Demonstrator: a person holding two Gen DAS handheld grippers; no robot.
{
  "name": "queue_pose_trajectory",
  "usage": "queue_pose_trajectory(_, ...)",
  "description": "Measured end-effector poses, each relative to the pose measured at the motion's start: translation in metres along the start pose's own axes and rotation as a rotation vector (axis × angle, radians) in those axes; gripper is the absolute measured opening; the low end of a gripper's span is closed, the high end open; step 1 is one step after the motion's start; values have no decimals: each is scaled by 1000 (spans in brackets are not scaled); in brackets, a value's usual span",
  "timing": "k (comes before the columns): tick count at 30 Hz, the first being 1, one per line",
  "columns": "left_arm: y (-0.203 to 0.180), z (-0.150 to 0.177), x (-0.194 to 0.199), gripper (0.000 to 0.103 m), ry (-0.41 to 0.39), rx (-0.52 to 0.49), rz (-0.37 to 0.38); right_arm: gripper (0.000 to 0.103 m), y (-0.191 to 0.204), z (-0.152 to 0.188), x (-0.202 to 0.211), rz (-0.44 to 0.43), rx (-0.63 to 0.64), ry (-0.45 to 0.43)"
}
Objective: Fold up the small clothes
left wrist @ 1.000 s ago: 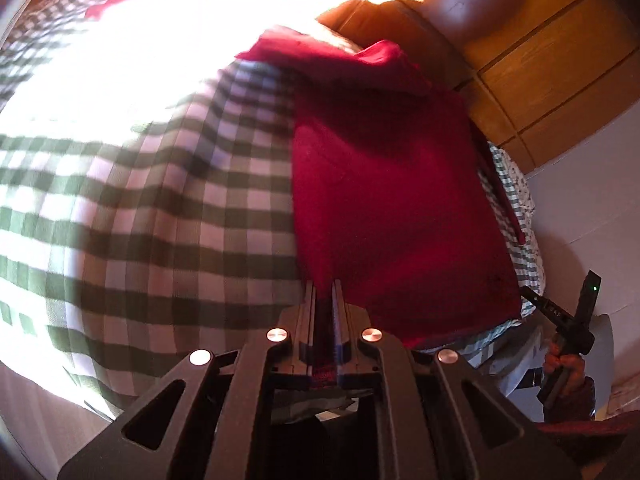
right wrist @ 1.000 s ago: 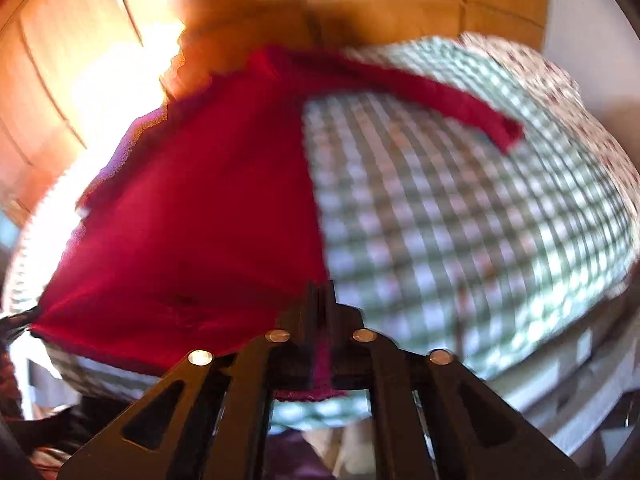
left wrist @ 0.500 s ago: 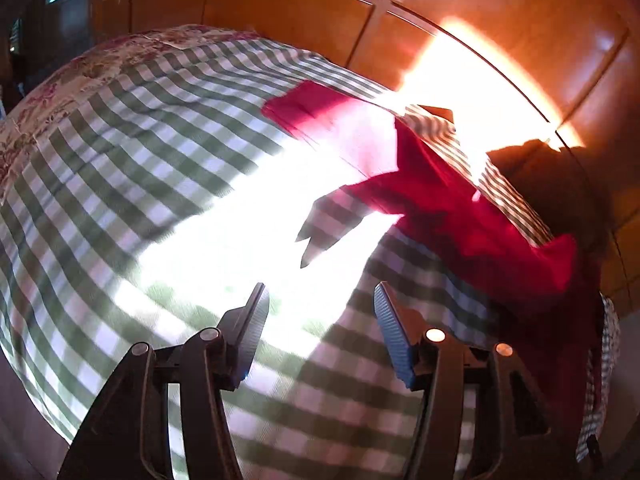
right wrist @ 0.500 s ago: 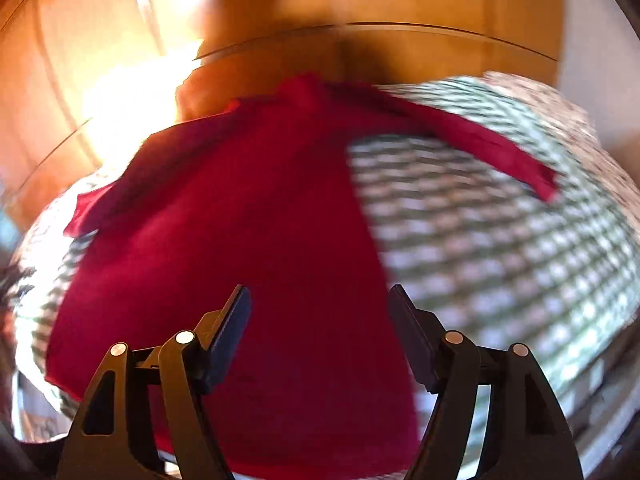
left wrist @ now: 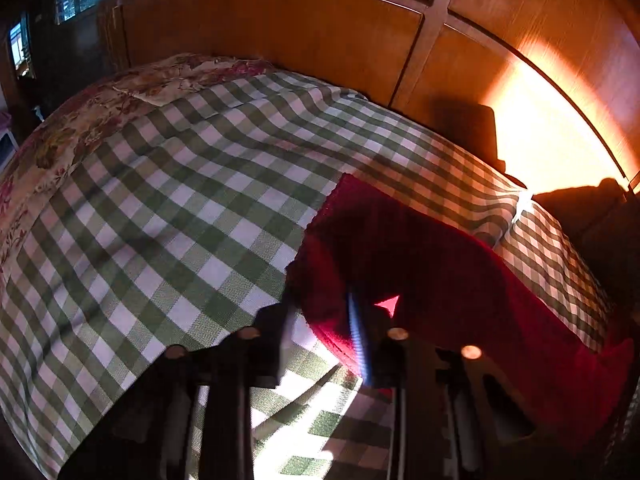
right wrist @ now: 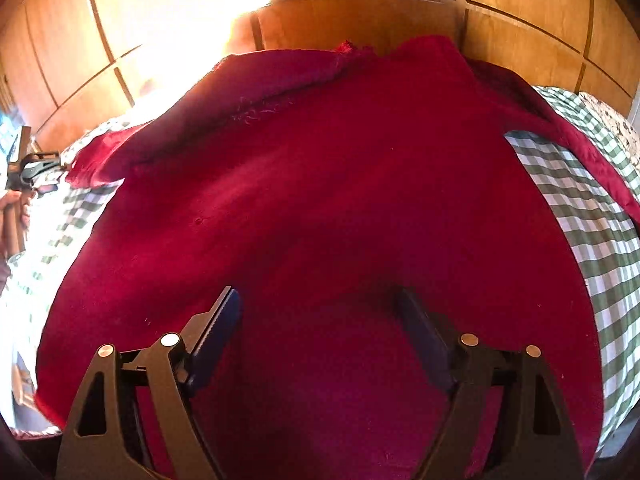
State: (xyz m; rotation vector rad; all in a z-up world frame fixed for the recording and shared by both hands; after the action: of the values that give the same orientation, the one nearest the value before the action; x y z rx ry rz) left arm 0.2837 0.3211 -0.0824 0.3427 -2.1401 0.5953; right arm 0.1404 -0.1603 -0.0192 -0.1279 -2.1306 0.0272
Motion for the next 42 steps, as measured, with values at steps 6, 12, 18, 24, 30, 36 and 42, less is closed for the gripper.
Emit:
queue_pose_trajectory(6,42,-14,45,6,-155,89,-54,84,2,2,-4,16,11,-23)
queue_pose_trajectory(12,94,-4,49,7,-143,170,-209,89,4,5,-7,26,5,-48)
queue_pose_trajectory(18,78,-1,52,14,-170,95,-330,90,5,6,-8,30,6,-61)
queue_pose_trajectory(24,42,26,102,67,-254,79,-156,90,4,5,-5,27,6,-53)
queue_pose_trajectory(30,-33,112,106,67,31,-115,365,90,-21,1,12,69,-8,-59)
queue_pose_trajectory(36,-86,211,107,67,289,-243,634,90,-106,12,33,271,-134,-46)
queue_pose_trajectory(42,-97,261,118,20,340,-307,641,69,-146,60,35,110,-200,121)
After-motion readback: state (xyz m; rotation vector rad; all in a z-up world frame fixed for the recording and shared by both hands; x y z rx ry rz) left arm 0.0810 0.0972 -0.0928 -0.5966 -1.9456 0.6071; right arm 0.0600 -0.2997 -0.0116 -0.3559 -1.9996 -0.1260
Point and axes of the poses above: each gripper's, at about its wrist camera, not at the fingertips, and x roughly against the way its jaws point, y to its left, z to its underside, the point moved 1 cm from there along -x, roughly the way its jaws point, and after that the axes turned 9 degrees about z, right-handed, at the moved point
